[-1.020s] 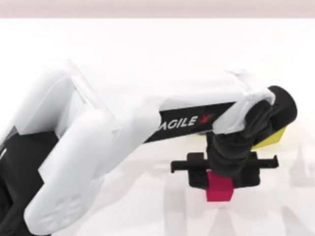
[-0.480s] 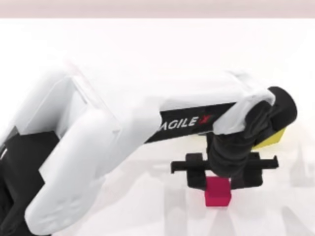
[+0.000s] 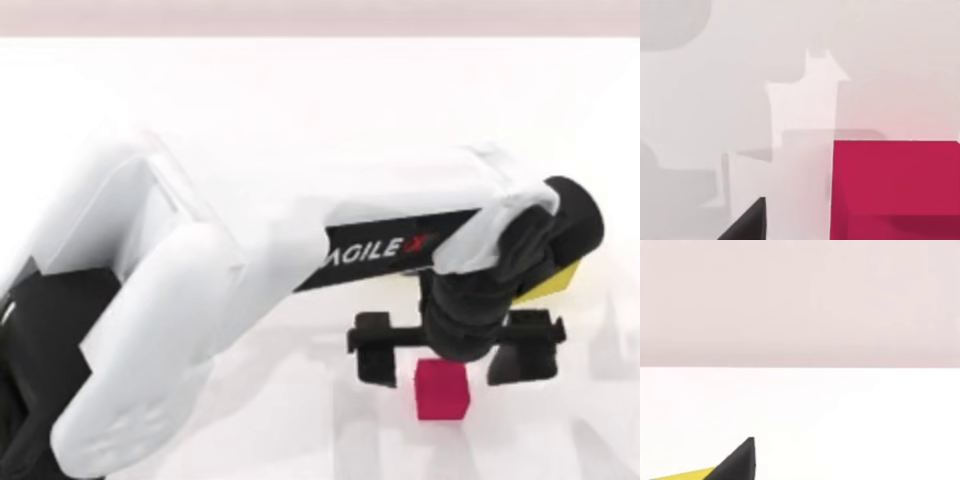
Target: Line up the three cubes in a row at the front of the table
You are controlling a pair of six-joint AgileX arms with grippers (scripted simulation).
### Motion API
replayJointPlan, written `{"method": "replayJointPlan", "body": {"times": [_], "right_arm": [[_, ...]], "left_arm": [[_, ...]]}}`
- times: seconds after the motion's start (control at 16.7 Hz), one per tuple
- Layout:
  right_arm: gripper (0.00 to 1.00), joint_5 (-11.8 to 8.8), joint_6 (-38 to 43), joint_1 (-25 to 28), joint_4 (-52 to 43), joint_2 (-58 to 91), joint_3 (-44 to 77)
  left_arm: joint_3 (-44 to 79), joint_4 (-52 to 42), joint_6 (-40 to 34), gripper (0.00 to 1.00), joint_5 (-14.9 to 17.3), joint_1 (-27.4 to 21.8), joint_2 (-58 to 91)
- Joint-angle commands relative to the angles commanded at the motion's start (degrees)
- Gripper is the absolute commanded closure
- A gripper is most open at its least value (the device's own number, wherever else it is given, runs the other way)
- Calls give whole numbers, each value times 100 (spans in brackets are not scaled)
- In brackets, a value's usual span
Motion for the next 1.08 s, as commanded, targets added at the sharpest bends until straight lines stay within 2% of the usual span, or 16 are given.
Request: {"method": "replayJointPlan", "body": {"times": [0.3,0.72,1.08], "right_arm": [[0,0,0,0,0,0,0],[0,0,0,0,0,0,0],[0,0,0,0,0,0,0]], "left_arm": [[21,-21,0,0,0,8,-4],[1032,-1287,-40,0,-2,79,-211],[1153,-1410,-35,0,-3,60,-242]]}}
